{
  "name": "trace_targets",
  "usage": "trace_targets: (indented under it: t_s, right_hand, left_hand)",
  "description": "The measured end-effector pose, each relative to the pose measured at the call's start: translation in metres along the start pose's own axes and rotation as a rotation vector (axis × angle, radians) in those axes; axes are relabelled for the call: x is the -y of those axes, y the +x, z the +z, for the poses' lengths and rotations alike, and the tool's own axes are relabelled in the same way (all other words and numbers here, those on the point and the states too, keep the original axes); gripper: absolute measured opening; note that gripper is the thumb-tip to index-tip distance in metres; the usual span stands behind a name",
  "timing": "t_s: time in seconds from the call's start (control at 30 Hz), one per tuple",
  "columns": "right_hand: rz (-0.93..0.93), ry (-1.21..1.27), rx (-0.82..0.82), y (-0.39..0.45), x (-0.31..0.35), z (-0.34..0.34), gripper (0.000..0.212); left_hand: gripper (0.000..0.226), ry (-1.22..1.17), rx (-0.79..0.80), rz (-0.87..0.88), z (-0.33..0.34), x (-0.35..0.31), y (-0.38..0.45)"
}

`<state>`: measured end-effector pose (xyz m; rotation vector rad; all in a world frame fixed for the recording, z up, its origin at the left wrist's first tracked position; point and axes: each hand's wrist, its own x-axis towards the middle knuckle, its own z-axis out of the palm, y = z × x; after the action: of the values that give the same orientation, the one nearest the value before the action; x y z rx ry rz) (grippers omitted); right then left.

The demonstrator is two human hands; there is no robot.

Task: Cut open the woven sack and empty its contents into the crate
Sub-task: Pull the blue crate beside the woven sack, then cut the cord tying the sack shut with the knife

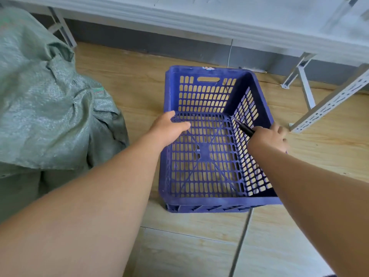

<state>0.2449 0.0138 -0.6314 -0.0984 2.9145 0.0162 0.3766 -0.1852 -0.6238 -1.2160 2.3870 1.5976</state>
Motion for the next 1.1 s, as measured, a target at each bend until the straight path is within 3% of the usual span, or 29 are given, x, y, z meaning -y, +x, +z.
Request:
trace_targets:
  t_s: [0.07, 0.2, 0.27, 0.47, 0.53, 0.6, 0.7, 0.8, 0.83, 0.9, 0.97, 1.1]
  right_hand:
    - [-0.149, 0.169, -0.05, -0.007, 0.024, -0.009, 0.057]
    - [-0.438, 0.492, -0.005, -0.035, 0.096, -0.027, 0.03]
    - [-0.539, 0.624, 0.086, -0.058, 0.138, -0.038, 0.027]
    - [-0.73, 0.923, 0.361, -0.143, 0.243, -0.05, 0.023]
    - [-0.767, 0.982, 0.406, -0.162, 0.262, -0.05, 0.025]
    - [-0.796, 1.007, 0.401, -0.175, 0.276, -0.049, 0.025]
    - [-0.783, 1.036, 0.372, -0.181, 0.284, -0.045, 0.026]
    - [-0.736, 1.145, 0.423, -0.175, 0.286, -0.042, 0.023]
    - [-0.73, 1.172, 0.433, -0.172, 0.286, -0.041, 0.024]
    - [-0.719, 1.187, 0.423, -0.168, 0.289, -0.036, 0.026]
    - [-0.667, 1.193, 0.42, -0.165, 0.294, -0.028, 0.027]
    - [-0.589, 1.265, 0.498, -0.163, 0.306, -0.014, 0.031]
  left_hand:
    - [0.063, -0.082, -0.027, 0.073, -0.015, -0.006, -0.006]
    - [0.038, -0.086, -0.461, 0.223, -0.06, -0.018, -0.029]
    - [0.034, -0.053, -0.626, 0.264, -0.094, -0.013, -0.047]
    - [0.042, 0.261, -1.083, 0.031, -0.173, 0.032, -0.1]
    - [0.057, 0.341, -1.064, -0.094, -0.182, 0.042, -0.103]
    - [0.082, 0.346, -0.928, -0.186, -0.191, 0.054, -0.098]
    - [0.117, 0.346, -0.678, -0.202, -0.195, 0.065, -0.083]
    - [0.129, 0.418, -0.59, -0.187, -0.185, 0.078, -0.065]
    - [0.122, 0.419, -0.603, -0.204, -0.182, 0.085, -0.059]
    - [0.079, 0.33, -0.692, -0.243, -0.183, 0.102, -0.052]
    - [0.04, 0.058, -0.846, -0.256, -0.194, 0.114, -0.048]
    - [0.031, -0.56, -1.134, -0.147, -0.224, 0.114, -0.045]
